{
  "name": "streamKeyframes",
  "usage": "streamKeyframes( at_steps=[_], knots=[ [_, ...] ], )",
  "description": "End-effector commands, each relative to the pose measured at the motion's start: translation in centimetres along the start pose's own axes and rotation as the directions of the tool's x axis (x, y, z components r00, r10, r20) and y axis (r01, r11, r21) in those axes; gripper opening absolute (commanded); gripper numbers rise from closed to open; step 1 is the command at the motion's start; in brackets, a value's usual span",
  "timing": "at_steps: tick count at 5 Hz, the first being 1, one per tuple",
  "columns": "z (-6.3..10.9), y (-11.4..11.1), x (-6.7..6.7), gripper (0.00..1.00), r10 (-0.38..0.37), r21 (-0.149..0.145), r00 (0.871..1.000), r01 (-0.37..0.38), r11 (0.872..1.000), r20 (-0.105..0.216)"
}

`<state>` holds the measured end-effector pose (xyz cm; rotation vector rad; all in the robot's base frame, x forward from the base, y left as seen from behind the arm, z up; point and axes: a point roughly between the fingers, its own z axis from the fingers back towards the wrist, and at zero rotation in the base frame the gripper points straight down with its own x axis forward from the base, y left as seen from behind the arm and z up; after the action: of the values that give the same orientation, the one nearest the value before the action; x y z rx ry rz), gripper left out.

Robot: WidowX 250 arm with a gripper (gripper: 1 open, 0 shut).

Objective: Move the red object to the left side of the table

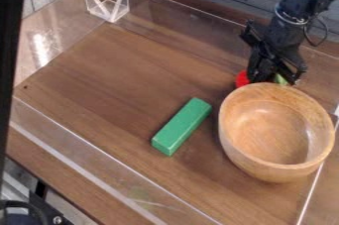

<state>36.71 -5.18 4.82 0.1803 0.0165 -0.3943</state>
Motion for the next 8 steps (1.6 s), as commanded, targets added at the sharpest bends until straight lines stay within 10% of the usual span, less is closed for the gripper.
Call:
streamKeyframes(
  at_steps=[1,4,6,8],
  knots=[
    [2.6,1.5,0.2,0.00,-0.014,0.038,0.996,0.011,0.999,0.086],
    [4.8,1.6,0.5,0.00,0.046,0.059,0.993,-0.053,0.997,0.109],
    [12.3,6.1,-3.9,0.00,0.038,0.116,0.970,-0.068,0.991,0.242],
    [13.6,3.7,-2.7,0.00,0.014,0.091,0.967,-0.038,0.995,0.254]
  ],
)
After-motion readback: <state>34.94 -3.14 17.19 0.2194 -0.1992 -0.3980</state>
